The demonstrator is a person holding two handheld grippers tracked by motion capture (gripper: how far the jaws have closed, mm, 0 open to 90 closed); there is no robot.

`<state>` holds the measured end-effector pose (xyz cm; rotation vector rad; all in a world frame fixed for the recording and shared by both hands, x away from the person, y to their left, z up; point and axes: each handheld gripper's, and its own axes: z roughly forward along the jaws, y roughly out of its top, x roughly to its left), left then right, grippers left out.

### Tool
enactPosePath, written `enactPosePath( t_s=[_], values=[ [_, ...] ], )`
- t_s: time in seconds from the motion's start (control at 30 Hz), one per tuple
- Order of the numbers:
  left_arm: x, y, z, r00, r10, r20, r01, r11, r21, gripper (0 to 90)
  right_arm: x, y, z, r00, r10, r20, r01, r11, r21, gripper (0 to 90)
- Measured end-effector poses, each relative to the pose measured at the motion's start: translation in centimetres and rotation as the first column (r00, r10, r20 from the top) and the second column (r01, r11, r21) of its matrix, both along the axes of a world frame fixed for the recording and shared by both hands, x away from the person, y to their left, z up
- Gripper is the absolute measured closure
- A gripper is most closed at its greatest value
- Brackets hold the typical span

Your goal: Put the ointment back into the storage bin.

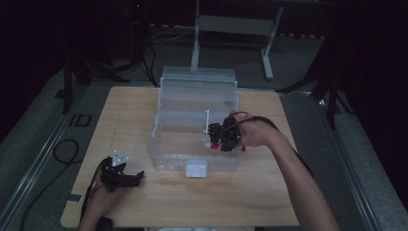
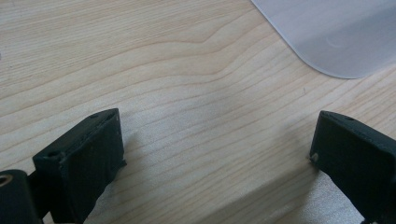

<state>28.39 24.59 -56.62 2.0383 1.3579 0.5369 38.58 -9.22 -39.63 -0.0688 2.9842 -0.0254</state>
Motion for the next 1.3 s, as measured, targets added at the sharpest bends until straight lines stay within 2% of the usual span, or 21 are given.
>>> enactPosePath(
  t_s=[0.73, 0.8, 1.1, 1.3],
  values=[
    [0.0, 0.0, 0.0, 1.0000, 0.000, 0.000, 0.000, 1.0000, 0.000, 3.1, 0.4, 0.7, -1.1, 0.9996, -0.010, -0.027, 0.009, 0.999, -0.047, 68.2],
    [0.0, 0.0, 0.0, 1.0000, 0.000, 0.000, 0.000, 1.0000, 0.000, 3.1, 0.6, 0.6, -1.2, 0.9997, -0.013, -0.020, 0.012, 0.999, -0.037, 57.8],
    [0.0, 0.0, 0.0, 1.0000, 0.000, 0.000, 0.000, 1.0000, 0.000, 3.1, 0.6, -0.5, 0.6, 0.9984, -0.043, 0.038, 0.042, 0.999, 0.033, 43.9],
    [0.0, 0.0, 0.0, 1.0000, 0.000, 0.000, 0.000, 1.0000, 0.000, 3.1, -0.6, -1.8, 1.5, 0.9962, -0.055, 0.068, 0.050, 0.995, 0.083, 38.7]
  ],
)
